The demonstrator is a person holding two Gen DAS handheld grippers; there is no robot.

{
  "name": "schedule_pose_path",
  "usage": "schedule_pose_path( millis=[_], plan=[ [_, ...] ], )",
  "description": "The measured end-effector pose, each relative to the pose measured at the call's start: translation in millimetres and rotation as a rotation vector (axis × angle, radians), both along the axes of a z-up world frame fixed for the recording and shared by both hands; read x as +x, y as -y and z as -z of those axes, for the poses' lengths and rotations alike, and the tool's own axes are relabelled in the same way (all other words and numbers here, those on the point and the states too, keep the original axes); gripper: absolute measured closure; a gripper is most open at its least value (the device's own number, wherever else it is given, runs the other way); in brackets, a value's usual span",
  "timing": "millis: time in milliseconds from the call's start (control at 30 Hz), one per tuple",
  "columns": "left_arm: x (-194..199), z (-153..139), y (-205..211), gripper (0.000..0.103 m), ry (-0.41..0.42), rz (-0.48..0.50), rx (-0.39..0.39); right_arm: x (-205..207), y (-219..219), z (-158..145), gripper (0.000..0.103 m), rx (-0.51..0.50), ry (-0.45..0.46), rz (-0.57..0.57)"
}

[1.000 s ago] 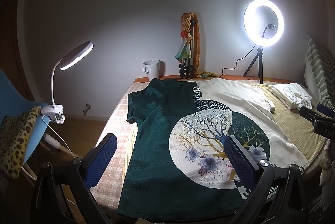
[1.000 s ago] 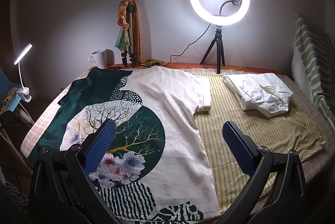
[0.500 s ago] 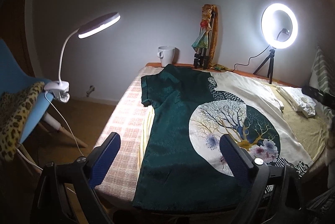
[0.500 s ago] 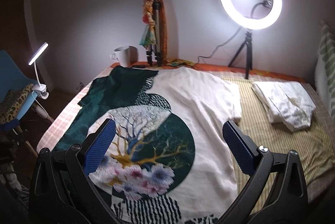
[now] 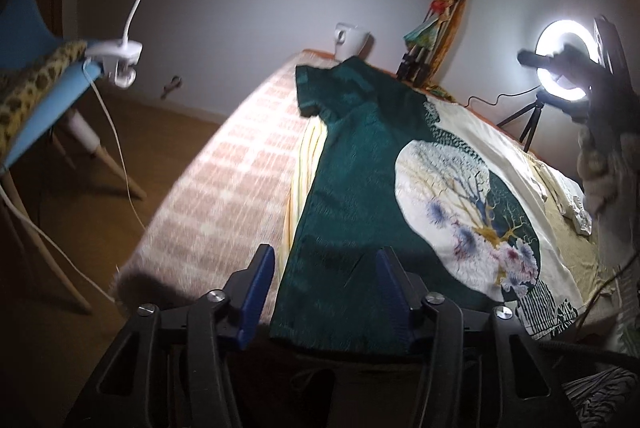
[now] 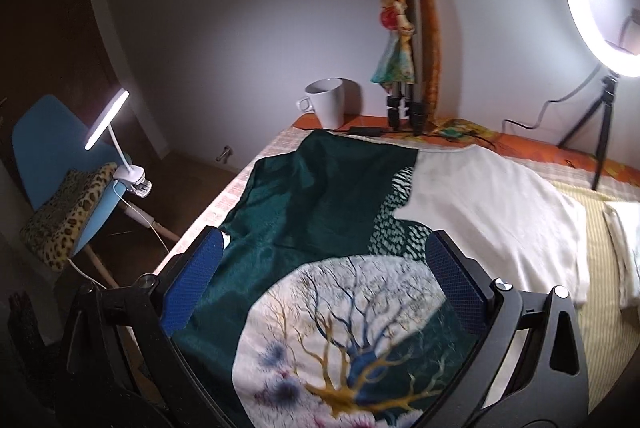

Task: Fold small clothes
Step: 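Grasp the green side edge of the shirt with both grippers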

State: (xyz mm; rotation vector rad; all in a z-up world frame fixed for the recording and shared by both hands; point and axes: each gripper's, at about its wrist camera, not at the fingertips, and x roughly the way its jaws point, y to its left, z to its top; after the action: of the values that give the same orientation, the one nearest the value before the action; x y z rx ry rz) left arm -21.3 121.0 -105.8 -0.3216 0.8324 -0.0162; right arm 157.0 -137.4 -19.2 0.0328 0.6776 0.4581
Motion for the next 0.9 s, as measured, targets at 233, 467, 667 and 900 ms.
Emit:
schedule_pose_path(
  millis=[233,467,667,900],
  plan=[
    [3,32,-4,0.055,-0.071,-0.034,-0.049,55,-62,10,0.012,-0.023,-0.068,-0.086],
    [8,49,-5,0.062,-0.109,-0.049,-0.080,116,-126,36,0.022,-0.030,-0.172,-0.126],
    [11,56,-13,0.068,-0.119,-0.064,-0.110,164,-176,64,0.024,-0.046,-0.234,-0.124],
    [16,60,-21,0.076,-0.117,-0.070,-0.148,213,-232,99,0.027,-0.056,-0.289,-0.118]
  ],
)
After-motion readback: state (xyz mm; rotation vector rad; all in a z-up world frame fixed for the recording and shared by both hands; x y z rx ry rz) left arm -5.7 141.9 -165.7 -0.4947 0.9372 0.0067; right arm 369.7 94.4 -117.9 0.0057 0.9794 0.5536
